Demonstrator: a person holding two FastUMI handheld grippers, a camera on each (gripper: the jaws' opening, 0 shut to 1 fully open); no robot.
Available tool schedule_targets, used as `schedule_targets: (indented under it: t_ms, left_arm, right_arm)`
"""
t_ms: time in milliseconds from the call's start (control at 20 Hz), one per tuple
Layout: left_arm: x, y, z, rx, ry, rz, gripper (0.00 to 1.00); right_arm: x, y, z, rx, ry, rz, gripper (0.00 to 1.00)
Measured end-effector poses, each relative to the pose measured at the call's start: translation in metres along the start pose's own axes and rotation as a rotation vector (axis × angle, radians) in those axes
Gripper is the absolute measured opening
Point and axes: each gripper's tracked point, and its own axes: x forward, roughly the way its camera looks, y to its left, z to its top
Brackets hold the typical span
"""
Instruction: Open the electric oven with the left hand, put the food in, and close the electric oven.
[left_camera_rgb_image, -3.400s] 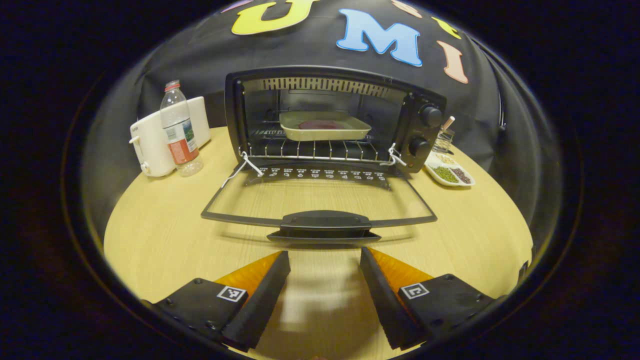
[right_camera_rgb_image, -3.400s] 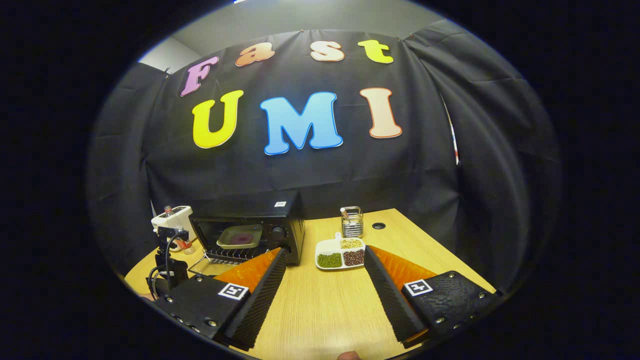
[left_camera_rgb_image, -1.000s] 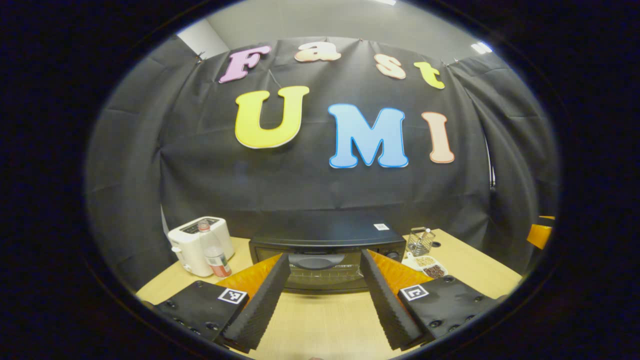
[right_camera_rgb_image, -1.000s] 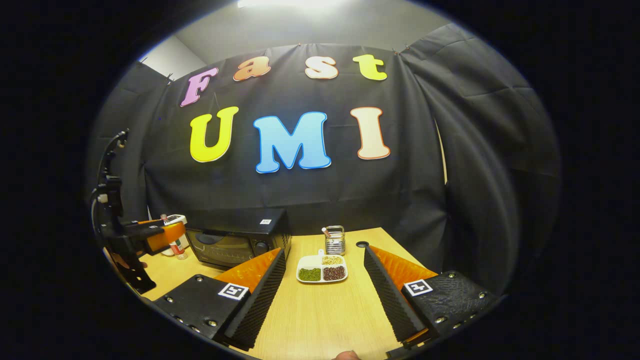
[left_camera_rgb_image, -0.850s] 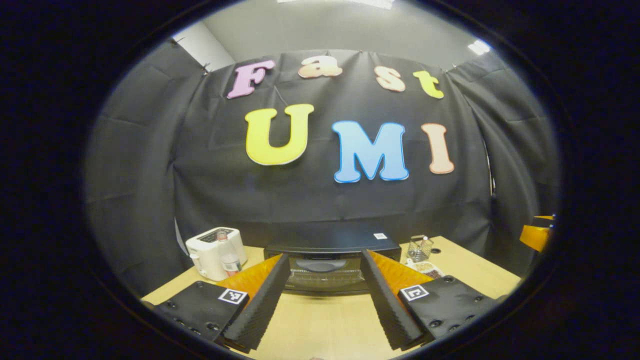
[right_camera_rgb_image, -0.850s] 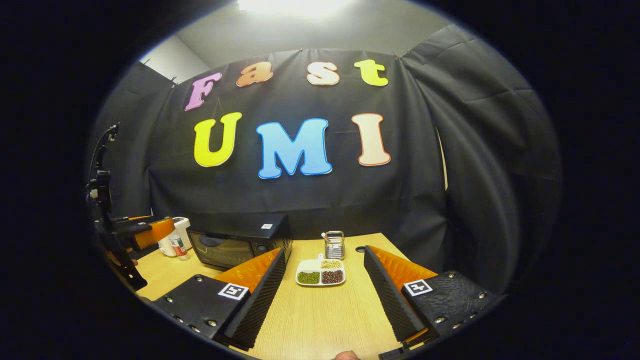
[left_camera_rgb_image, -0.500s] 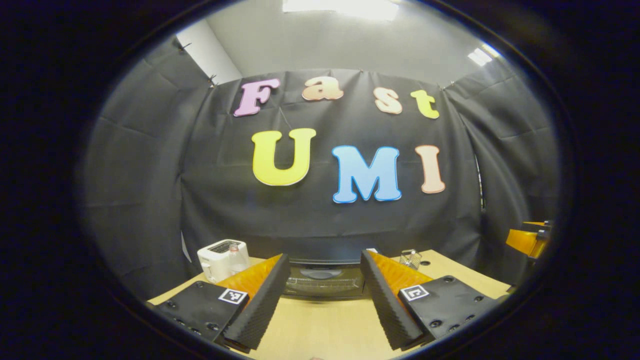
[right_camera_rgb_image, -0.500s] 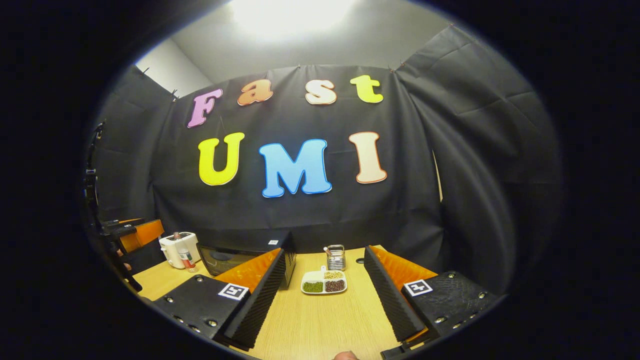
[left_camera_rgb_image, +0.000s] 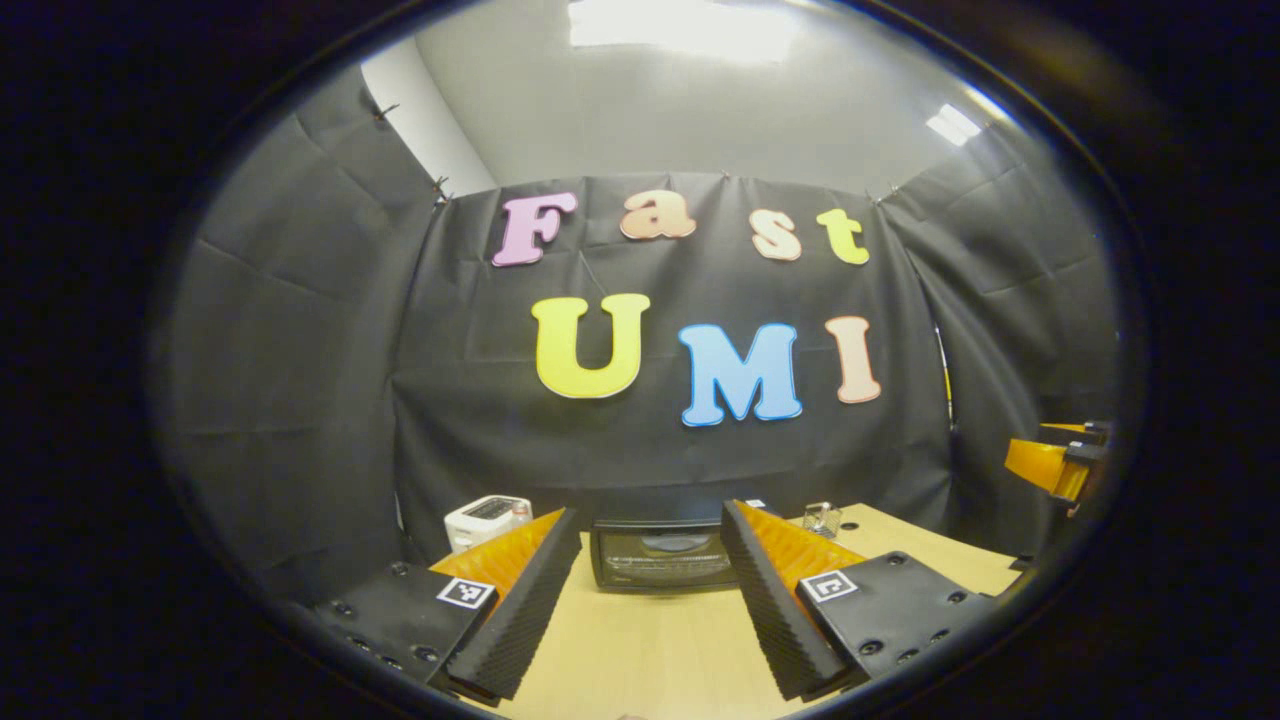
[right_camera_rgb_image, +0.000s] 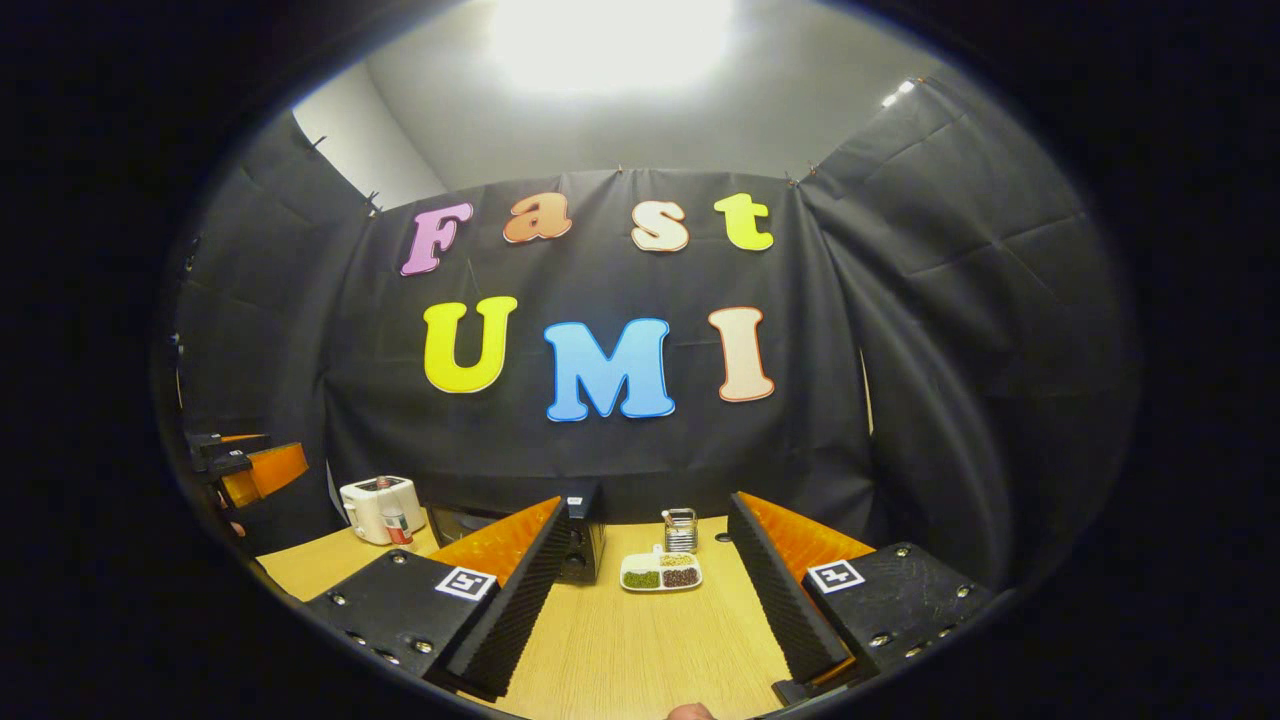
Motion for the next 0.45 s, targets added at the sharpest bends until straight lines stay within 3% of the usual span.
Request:
schedule_targets:
  t_ms: [450]
  left_arm:
    - [-0.047, 0.027, -0.001, -0.017, -0.009, 0.026, 1.00]
  right_arm:
    - [-0.031, 0.024, 0.004, -0.017, -0.019, 0.031, 0.98]
